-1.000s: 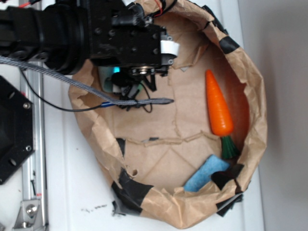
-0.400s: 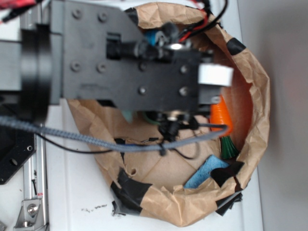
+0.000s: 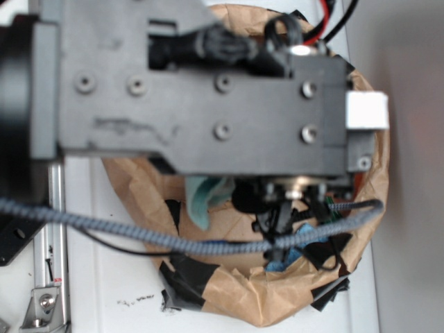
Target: Grab the blue cloth.
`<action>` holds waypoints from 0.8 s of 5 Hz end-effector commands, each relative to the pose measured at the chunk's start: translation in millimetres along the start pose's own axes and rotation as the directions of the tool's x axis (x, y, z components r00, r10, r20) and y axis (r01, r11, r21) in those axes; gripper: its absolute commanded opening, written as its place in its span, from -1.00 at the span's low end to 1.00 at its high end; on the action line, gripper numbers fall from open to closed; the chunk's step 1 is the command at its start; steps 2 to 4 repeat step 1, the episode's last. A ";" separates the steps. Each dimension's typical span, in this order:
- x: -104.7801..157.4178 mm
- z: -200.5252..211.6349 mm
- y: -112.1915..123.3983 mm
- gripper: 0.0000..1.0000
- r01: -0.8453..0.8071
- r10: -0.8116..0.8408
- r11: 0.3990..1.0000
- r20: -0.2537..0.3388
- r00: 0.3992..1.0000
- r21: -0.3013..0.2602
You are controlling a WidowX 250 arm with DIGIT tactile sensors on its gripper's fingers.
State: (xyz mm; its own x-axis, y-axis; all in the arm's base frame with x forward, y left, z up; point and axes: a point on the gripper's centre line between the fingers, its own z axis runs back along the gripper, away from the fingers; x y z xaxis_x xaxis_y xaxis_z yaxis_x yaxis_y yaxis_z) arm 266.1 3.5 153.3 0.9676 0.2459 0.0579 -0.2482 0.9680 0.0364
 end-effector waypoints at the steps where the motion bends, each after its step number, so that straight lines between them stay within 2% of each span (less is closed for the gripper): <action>1: 2.4 24.3 -4.0 -1.00 -0.095 0.093 0.995 0.114 0.989 0.011; 4: 2.4 24.3 -4.0 -1.00 -0.095 0.093 0.995 0.114 0.989 0.011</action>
